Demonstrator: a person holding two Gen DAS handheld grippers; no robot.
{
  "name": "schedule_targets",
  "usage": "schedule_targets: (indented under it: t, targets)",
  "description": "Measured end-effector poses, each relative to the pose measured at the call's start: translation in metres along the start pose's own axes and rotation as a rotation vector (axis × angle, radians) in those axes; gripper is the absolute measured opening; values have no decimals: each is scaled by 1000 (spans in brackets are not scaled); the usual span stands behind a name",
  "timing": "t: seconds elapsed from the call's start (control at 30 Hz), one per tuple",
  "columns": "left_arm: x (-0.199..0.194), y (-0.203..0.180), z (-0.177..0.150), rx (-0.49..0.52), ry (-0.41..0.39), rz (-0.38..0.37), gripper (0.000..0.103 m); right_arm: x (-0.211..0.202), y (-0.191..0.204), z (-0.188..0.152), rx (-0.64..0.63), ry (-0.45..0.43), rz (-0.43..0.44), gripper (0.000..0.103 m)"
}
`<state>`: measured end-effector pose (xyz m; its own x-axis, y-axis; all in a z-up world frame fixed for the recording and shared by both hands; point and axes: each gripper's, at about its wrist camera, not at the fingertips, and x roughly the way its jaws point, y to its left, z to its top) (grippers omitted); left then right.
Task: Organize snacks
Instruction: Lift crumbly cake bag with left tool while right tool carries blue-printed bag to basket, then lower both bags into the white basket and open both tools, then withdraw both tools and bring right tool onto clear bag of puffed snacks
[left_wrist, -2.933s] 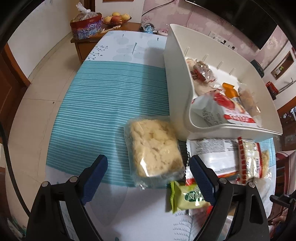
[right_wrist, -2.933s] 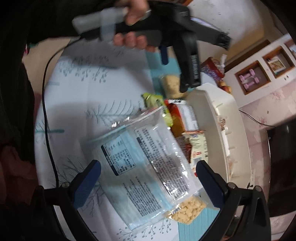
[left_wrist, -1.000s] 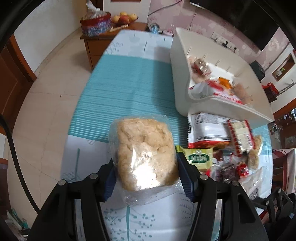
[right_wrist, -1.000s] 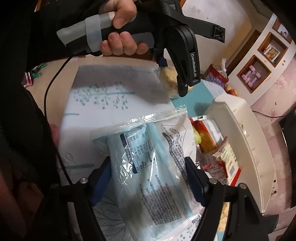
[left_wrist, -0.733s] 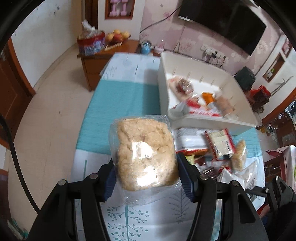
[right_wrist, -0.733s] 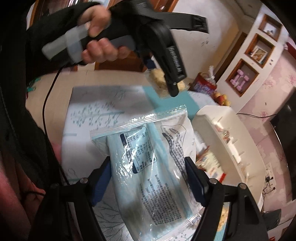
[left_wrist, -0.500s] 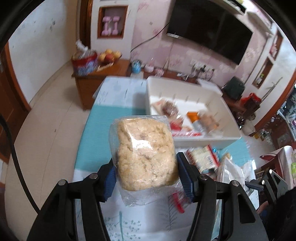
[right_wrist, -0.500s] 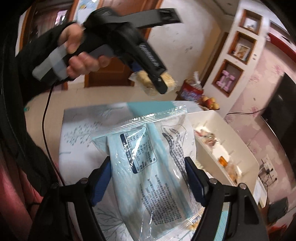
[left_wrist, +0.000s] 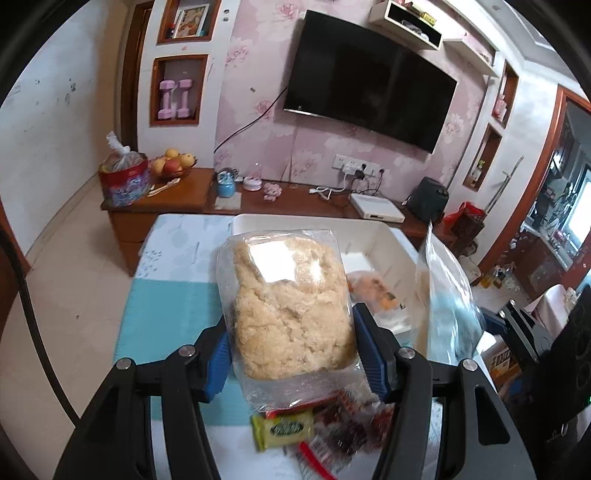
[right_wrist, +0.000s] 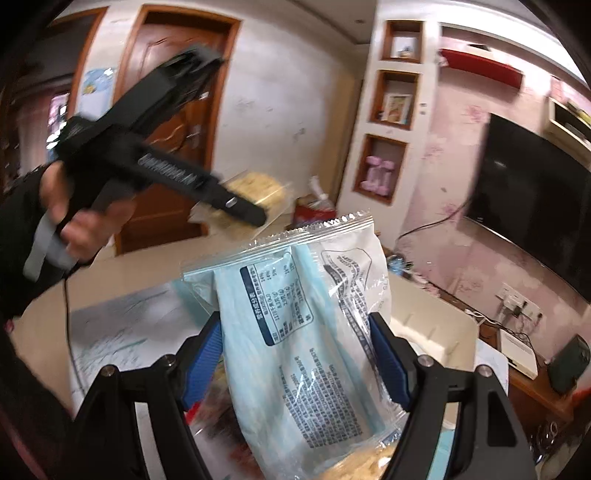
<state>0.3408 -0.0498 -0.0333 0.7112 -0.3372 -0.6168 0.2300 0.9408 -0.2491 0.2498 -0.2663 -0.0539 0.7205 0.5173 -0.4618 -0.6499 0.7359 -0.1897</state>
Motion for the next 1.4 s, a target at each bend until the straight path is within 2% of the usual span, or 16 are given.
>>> schedule_targets:
  t: [0.2, 0.4, 0.57, 0.73, 0.77, 0.8, 0.87, 0.93, 1.0, 1.07, 1.4]
  targets:
    - [32, -1, -2, -29, -27, -46, 59, 31, -35, 5, 154, -46, -88, 76]
    - [70, -3, 2, -24, -26, -21, 59, 65, -76, -1, 351, -62, -135, 76]
    - [98, -4, 5, -41, -19, -21, 59, 84, -102, -9, 495, -59, -141, 77]
    - [119, 0, 5, -73, 25, -26, 60, 101, -112, -11, 553, -15, -167, 79]
    - [121, 1, 5, -75, 41, -29, 63, 103, -115, -13, 564, -6, -170, 79]
    - [124, 2, 4, -79, 57, -34, 70, 105, -116, -13, 578, 4, -174, 80]
    - [124, 4, 4, -90, 52, -29, 78, 108, -120, -14, 605, 30, -179, 83]
    - [117, 5, 5, -93, 42, -25, 79, 109, -122, -13, 615, 43, -185, 86]
    - [112, 5, 6, -92, 41, -26, 84, 104, -122, -12, 617, 34, -195, 91]
    - [102, 4, 5, -88, 33, -23, 85, 98, -124, -9, 631, 25, -202, 95]
    - [49, -4, -7, -95, 4, -44, 85, 54, -125, -10, 726, 32, -224, 95]
